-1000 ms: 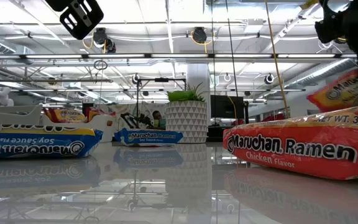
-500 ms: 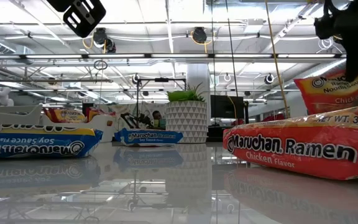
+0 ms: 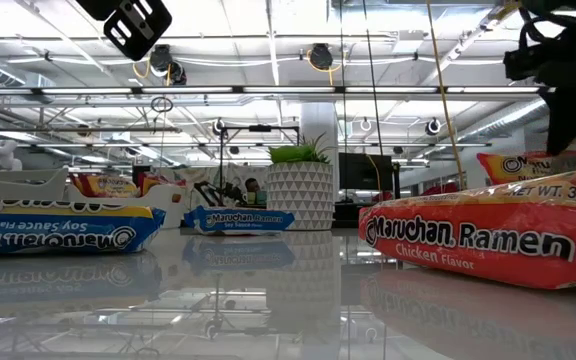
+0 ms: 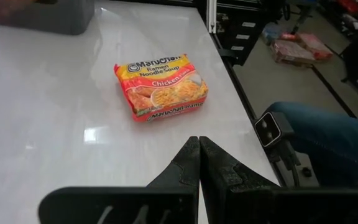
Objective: Sort Maruchan noodles
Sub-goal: Put the top orange noodle pack into the black bin, then put the orange noodle pack into the black bin
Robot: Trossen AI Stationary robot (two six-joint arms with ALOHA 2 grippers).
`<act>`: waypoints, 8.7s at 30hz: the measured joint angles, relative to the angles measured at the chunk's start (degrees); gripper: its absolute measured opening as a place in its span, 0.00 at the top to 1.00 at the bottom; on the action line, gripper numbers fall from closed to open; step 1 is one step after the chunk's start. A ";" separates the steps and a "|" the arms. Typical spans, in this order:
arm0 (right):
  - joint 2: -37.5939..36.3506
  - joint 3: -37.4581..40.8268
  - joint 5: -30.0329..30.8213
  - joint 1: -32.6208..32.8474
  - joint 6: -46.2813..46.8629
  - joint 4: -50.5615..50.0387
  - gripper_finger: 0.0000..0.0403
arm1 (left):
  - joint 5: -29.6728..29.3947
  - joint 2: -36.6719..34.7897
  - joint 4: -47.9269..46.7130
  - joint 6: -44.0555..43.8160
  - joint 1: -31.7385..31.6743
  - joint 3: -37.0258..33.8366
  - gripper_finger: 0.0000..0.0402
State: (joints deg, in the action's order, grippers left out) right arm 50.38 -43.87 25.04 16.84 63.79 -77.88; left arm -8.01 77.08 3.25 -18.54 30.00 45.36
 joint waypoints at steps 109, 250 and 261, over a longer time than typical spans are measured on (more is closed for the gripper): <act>14.53 6.86 2.39 -6.49 -5.38 6.87 1.00 | 0.12 0.02 -1.76 2.16 3.56 0.02 0.99; 60.91 -27.87 4.85 38.77 15.06 42.26 0.58 | -32.39 7.04 16.32 -27.08 22.58 0.00 0.99; 61.71 -27.85 8.16 38.73 16.60 42.48 0.63 | -32.48 7.04 16.33 -26.58 21.59 0.00 0.99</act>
State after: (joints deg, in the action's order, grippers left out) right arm 112.10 -71.72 33.20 55.57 80.38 -35.40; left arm -40.49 84.12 19.57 -45.12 51.59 45.36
